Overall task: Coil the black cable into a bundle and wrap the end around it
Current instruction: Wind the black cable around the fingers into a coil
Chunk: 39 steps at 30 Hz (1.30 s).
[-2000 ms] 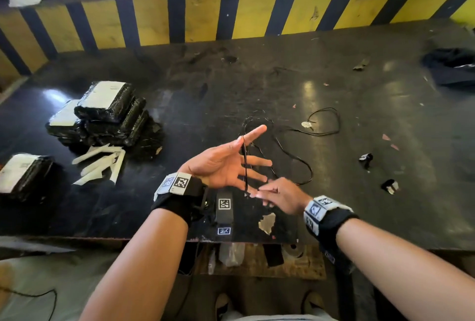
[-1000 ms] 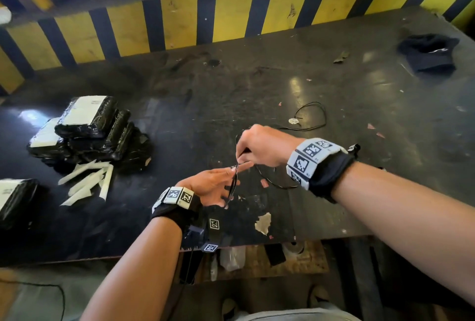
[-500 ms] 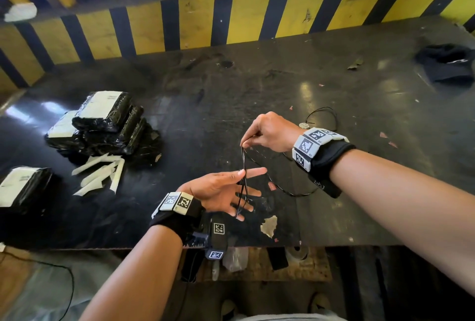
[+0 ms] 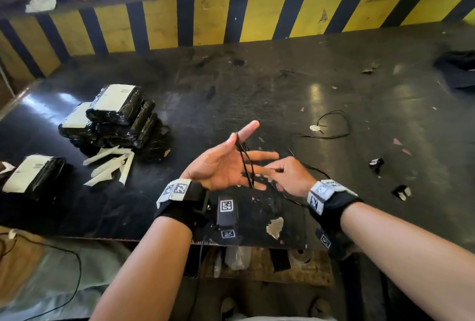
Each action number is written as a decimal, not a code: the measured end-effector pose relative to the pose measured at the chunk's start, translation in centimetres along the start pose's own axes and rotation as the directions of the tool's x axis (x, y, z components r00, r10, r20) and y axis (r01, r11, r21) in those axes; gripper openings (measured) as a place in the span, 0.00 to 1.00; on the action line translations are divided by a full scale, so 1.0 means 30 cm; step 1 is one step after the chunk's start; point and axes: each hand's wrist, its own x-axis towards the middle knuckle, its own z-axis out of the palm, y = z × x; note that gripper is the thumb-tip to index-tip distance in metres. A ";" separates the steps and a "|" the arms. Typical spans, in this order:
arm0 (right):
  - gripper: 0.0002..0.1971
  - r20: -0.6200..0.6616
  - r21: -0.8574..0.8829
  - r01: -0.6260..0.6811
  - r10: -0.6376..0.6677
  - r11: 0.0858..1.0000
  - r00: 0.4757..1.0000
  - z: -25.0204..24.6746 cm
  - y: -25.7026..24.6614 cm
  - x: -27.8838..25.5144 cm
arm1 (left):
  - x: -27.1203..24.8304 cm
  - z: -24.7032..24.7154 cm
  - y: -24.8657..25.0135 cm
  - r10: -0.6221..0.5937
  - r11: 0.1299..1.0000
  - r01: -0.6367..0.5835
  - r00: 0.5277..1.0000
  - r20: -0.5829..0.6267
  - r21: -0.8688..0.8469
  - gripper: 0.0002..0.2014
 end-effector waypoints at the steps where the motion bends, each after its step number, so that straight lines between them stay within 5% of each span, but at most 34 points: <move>1: 0.12 0.004 -0.022 0.004 -0.004 1.000 1.000 0.023 0.007 -0.016 | 0.005 -0.009 0.010 0.007 1.000 -0.007 1.000 -0.023 0.002 0.27; 6: 0.13 0.108 -0.213 0.180 -0.160 0.960 0.981 0.113 -0.023 -0.060 | 0.025 -0.067 0.022 0.040 0.999 -0.038 0.989 -0.139 0.016 0.32; 10: 0.21 0.170 -0.384 0.183 -0.125 0.905 0.977 0.152 -0.036 -0.081 | 0.018 -0.108 0.015 0.043 0.998 -0.031 0.961 -0.274 0.049 0.35; 15: 0.17 0.304 -0.503 0.319 -0.182 0.803 0.935 0.144 -0.117 -0.131 | -0.003 -0.160 -0.008 0.004 0.997 0.022 0.939 -0.344 0.070 0.36; 19: 0.17 0.346 -0.573 0.366 -0.189 0.733 0.919 0.102 -0.187 -0.134 | -0.021 -0.184 -0.056 -0.114 0.979 0.170 0.917 -0.381 0.116 0.23; 26: 0.11 0.309 -0.694 0.427 -0.296 0.579 0.904 -0.053 -0.304 -0.054 | -0.035 -0.185 -0.126 -0.187 0.949 0.276 0.883 -0.430 0.155 0.20; 39: 0.07 0.053 -0.625 0.264 -0.298 0.734 0.953 -0.124 -0.306 0.062 | -0.055 -0.128 -0.187 -0.348 0.927 0.369 0.910 -0.226 0.061 0.33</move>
